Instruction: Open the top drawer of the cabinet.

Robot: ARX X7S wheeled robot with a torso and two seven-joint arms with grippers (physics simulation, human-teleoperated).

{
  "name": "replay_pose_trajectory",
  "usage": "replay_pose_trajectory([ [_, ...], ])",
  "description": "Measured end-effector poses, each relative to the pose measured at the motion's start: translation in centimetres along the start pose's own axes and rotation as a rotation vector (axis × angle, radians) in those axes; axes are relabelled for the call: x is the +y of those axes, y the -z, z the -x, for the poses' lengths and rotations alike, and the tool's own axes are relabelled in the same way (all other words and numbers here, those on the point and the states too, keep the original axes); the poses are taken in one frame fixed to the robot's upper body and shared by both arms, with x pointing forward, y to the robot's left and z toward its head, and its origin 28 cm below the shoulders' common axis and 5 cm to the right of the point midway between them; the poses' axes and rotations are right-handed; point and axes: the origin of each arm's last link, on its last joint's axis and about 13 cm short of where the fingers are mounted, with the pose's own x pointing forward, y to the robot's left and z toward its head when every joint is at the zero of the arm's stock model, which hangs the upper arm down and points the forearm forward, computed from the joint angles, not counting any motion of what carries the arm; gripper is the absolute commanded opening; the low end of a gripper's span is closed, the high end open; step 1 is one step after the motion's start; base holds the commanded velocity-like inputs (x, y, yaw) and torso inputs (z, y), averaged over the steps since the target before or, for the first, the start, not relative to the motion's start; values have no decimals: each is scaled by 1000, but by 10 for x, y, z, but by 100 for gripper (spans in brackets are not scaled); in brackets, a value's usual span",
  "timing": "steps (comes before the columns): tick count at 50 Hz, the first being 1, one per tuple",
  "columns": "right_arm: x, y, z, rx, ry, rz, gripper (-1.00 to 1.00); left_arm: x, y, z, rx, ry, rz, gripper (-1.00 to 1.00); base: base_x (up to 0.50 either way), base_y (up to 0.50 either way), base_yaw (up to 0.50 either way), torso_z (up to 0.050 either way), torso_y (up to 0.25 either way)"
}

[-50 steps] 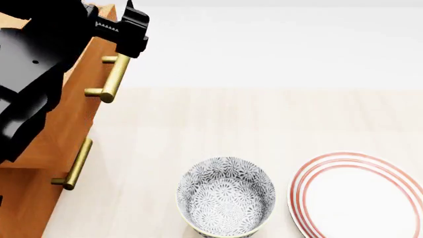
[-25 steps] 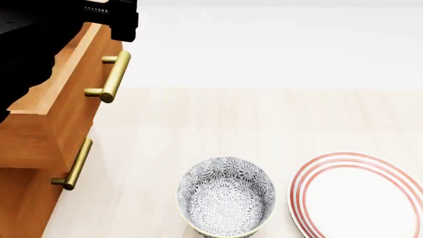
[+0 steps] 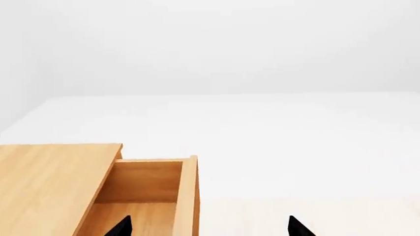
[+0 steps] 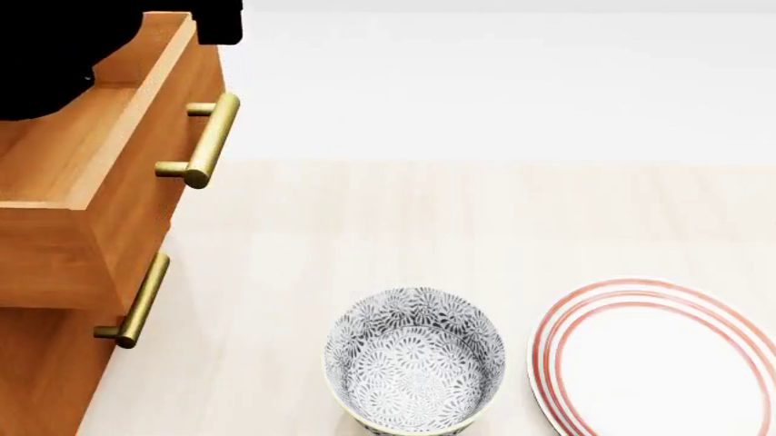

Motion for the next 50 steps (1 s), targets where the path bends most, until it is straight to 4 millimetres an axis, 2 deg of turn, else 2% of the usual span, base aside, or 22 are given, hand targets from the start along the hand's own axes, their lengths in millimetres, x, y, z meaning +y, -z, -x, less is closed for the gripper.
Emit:
replay_pose_trajectory([
  [22, 0, 0, 1, 4, -4, 3, 100, 2, -3, -4, 158, -7, 60, 100, 0, 0, 0, 0, 0],
  [50, 0, 0, -1, 9, 6, -3, 100, 9, -6, -12, 295, -15, 256, 100, 0, 0, 0, 0, 0],
])
